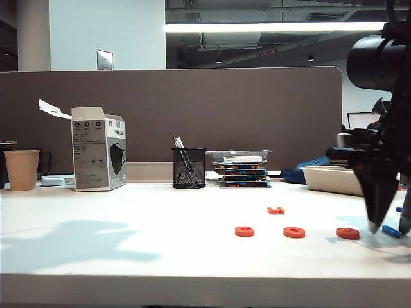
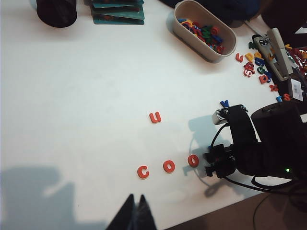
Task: Select the appropriate letters from the row of letter magnets placed on the table to arrange into the word "cool".
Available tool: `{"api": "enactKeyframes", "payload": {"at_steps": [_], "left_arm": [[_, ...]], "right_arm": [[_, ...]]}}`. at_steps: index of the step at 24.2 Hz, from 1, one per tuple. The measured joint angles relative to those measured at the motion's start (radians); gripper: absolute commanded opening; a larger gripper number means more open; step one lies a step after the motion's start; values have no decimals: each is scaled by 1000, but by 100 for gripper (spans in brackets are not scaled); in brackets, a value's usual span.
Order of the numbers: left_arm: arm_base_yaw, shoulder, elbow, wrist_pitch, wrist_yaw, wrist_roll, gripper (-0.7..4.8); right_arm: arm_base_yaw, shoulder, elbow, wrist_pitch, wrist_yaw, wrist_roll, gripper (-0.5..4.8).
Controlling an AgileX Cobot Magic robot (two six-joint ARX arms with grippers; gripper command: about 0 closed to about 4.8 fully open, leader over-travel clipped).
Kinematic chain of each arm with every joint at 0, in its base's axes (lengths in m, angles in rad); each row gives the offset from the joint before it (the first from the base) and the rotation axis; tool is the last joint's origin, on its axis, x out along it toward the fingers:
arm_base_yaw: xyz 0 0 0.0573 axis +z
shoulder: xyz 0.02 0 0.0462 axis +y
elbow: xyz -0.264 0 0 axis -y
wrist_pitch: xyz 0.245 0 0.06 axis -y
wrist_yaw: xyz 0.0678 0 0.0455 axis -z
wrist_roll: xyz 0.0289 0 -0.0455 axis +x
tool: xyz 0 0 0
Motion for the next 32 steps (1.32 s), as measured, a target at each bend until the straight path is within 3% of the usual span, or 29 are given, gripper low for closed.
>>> {"api": "enactKeyframes", "payload": {"at_steps": [7,11,12,14,17,21,23,25,27,28,31,32], "left_arm": [[0,0,0,-1,0,0,-5],[0,0,0,-2,0,0,-5],[0,0,0,-2,0,0,-5],[0,0,0,-2,0,0,-5],[0,0,0,0,0,2,-5],[3,0,0,68,-24,148,-5],[39,0,0,179,-45,250,-5],[148,8,48,244,-37,333,-5],[223,8,84,251,-15,359,-5],[314,8,119,256,9,384,-5],[428,6,153,259,28,416,-5],[516,0,167,258,55,435,-5]], "right_arm": [[-2,-41,5,-88,6,0,186],[-2,-66,193,-172,-37,-9,183],[-2,-66,229,-200,-42,-10,166],[-1,-66,328,-259,-43,-15,-12],[-3,-80,466,-298,-38,-78,-6],[-43,-151,577,-297,-42,-145,-6],[-109,-190,581,-297,-41,-166,-6],[-216,-252,581,-309,-42,-192,-6],[-288,-287,581,-317,-51,-201,-6],[-357,-315,581,-326,-90,-211,-6],[-428,-362,571,-325,-143,-214,-6],[-452,-399,548,-324,-167,-218,-6]]}}
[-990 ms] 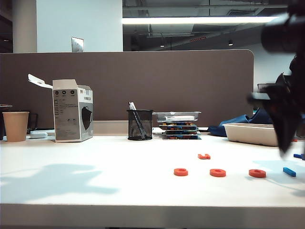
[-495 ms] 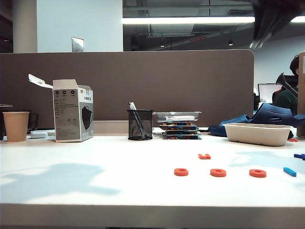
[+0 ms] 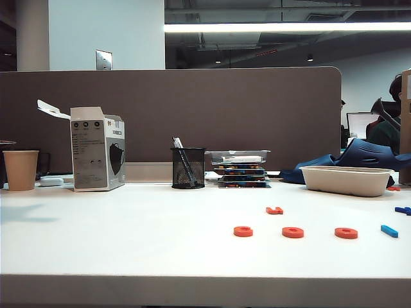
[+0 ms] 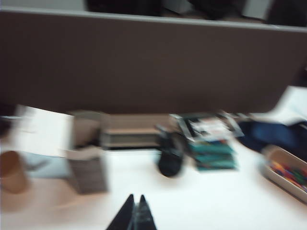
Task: Select the appropriate letters from the row of letter magnets placed on the table to arrange into the word "cool".
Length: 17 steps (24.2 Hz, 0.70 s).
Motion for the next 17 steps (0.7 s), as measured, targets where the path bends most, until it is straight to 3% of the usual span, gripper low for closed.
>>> {"api": "enactKeyframes", "payload": {"at_steps": [4,7,15,17], "left_arm": [[237,-45,5,-10,87,11,-5],[326,-87,5,-56,117,2,-5],[332,-288,-73,-85,142,-6,-5],[332,-441,-195,-81,173,-23,-5]], "right_arm": [[-56,-144,-113,11,-7,-29,-6],[-52,-205,-178,37,-50,-29,-6],[8,-398,-378,91,-128,-13,-6],[63,-482,-483,122,-130,-13,-6]]}}
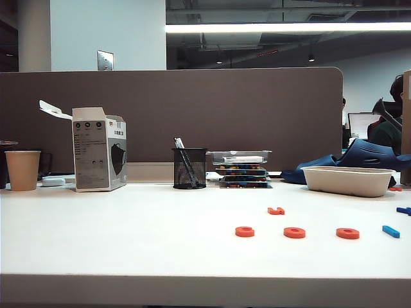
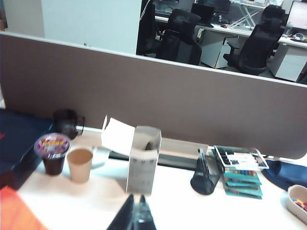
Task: Select the appropriate letters from the row of letter magnets placed on the table to arrange into the word "cool".
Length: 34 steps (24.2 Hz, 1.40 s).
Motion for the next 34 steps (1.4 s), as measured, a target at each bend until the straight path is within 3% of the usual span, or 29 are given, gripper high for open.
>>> {"api": "enactKeyframes", "payload": {"at_steps": [4,12,16,22,31,34], "left_arm": [[0,-185,-156,-14,-2,-3,-5],[0,-573,-533,7,45,12,-5],[0,-657,-639,35,106,10,-5],[0,-785,-817,64,117,3,-5],[0,-837,-1165,404,174,1,-5],[0,-838,-1353,697,174,12,-5]], "right_arm": [[6,-142,-109,10,0,8,-6],[6,-337,-356,193,-55,12,-6],[58,-401,-390,224,-50,37,-6],[122,-490,-460,264,7,48,-6],[131,-564,-708,492,102,93,-6],[131,-568,-826,634,106,51,-6]]}}
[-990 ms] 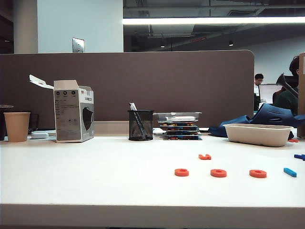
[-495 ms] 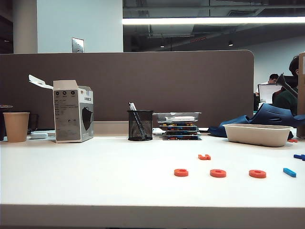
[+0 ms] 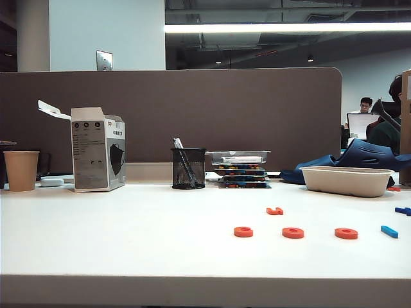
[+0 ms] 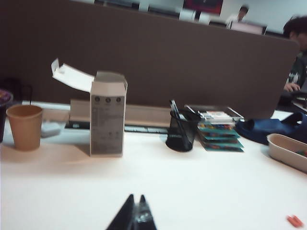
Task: Select the appropriate letters from the row of letter magnets placed on the table to arrange into the word "cool".
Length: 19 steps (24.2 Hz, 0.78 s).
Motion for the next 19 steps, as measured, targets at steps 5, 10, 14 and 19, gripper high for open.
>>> {"api": "enactKeyframes", "payload": {"at_steps": [5,10,14,19], "left_arm": [[0,0,-217,235,0,21,-5],[0,0,-254,264,-1,46,-5],[0,0,-254,267,-1,48,-5],[0,0,-254,255,-1,48,-5]], "right_arm": [[0,2,-82,128,19,-66,-6],[0,0,-82,133,62,-123,-4],[-2,0,-82,97,67,-123,-5],[-3,0,-82,97,67,-123,-5]]}}
